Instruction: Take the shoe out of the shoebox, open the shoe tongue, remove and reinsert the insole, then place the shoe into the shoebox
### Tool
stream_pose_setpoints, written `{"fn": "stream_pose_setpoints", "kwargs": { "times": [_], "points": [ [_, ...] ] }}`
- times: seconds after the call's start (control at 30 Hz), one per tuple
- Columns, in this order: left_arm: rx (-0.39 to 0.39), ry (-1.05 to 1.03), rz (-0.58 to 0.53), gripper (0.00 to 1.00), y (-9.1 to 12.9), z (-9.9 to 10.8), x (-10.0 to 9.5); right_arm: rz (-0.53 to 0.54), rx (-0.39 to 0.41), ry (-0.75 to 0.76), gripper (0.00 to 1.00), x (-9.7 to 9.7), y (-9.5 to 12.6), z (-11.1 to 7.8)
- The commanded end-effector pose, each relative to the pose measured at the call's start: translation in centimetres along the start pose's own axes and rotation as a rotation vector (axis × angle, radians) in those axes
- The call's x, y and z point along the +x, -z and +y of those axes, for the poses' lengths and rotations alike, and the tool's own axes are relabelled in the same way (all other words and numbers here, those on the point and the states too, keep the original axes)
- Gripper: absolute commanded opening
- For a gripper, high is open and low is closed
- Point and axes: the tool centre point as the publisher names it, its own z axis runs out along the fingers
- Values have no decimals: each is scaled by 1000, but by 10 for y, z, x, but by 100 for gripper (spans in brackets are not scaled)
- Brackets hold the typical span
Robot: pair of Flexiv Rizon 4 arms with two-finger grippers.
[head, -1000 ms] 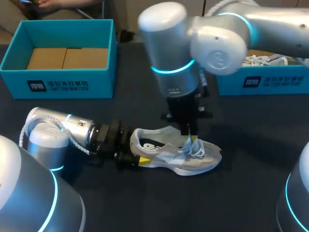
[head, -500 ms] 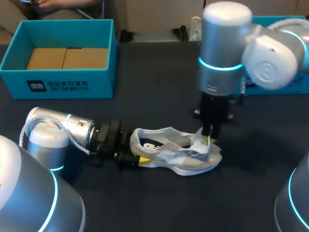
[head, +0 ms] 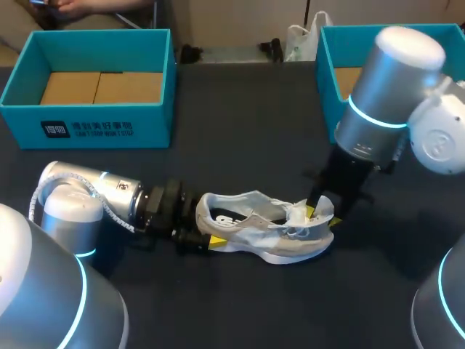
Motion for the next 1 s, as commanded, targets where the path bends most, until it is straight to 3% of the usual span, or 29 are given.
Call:
{"fn": "stream_pose_setpoints", "kwargs": {
  "times": [0.03, 0.07, 0.17, 0.27, 0.5, 0.73, 0.8, 0.97, 1.0],
  "points": [
    [-2, 0, -1, 0, 0, 0, -1, 126, -10, 42, 47, -5, 4, -4],
    [-2, 0, -1, 0, 0, 0, -1, 127, -11, 59, 48, -4, 5, -5],
    [-2, 0, -1, 0, 0, 0, -1, 113, -24, 105, 64, -6, 8, -4],
    [-2, 0, -1, 0, 0, 0, -1, 96, -57, 123, 71, -10, 15, -5],
    [-2, 0, -1, 0, 0, 0, -1, -4, -124, 127, 72, -4, 61, -19],
    [-2, 0, -1, 0, 0, 0, -1, -122, -192, 221, 77, 35, 110, -42],
    [-2, 0, -1, 0, 0, 0, -1, -158, -206, 271, 70, 51, 121, -49],
    [-2, 0, -1, 0, 0, 0, -1, -288, -222, 393, 37, 94, 135, -66],
    [-2, 0, -1, 0, 0, 0, -1, -308, -224, 424, 25, 102, 136, -70]
  ]
}}
